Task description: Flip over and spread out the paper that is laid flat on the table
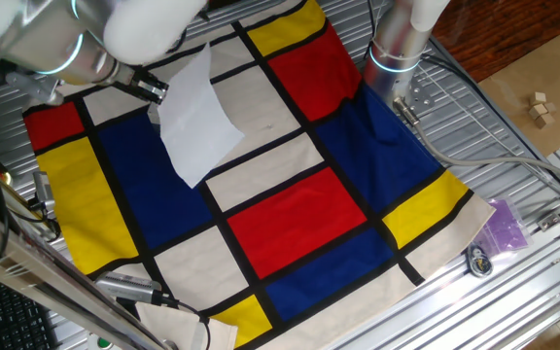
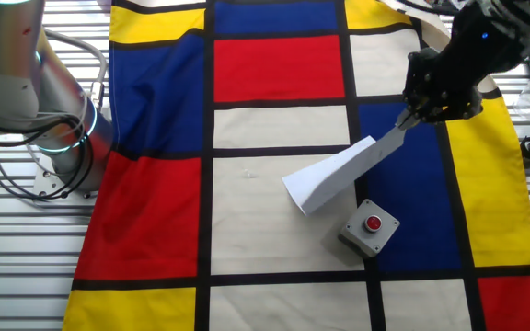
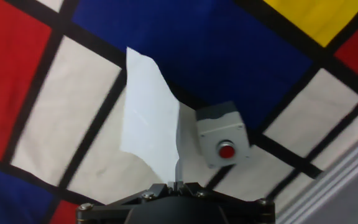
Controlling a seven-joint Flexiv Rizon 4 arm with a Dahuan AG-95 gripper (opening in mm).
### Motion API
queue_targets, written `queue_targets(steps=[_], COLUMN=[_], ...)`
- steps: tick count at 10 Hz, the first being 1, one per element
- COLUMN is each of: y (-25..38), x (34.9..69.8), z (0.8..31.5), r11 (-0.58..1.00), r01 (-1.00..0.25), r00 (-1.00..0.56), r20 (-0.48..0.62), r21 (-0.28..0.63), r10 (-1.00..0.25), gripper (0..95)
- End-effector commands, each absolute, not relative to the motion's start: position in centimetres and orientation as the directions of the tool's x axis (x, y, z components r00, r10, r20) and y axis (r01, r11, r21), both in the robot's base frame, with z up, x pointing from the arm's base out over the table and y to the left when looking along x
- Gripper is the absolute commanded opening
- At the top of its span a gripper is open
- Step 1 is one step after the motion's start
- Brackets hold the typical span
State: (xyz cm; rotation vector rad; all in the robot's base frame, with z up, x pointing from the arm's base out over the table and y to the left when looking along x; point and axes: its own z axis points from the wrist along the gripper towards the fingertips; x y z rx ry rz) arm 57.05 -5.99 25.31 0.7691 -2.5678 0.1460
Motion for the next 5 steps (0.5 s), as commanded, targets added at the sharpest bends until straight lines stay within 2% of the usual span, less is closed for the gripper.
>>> queue_targets(steps=[1, 5], y=[-5.98, -5.93], x=[56.86, 56.76], z=[25.14, 25.13], r11=[0.77, 0.624], r01=[-0.637, -0.781], r00=[-0.672, -0.535], r20=[0.471, 0.517], r21=[0.027, -0.002], r10=[-0.572, -0.668], gripper=[0.0, 0.0])
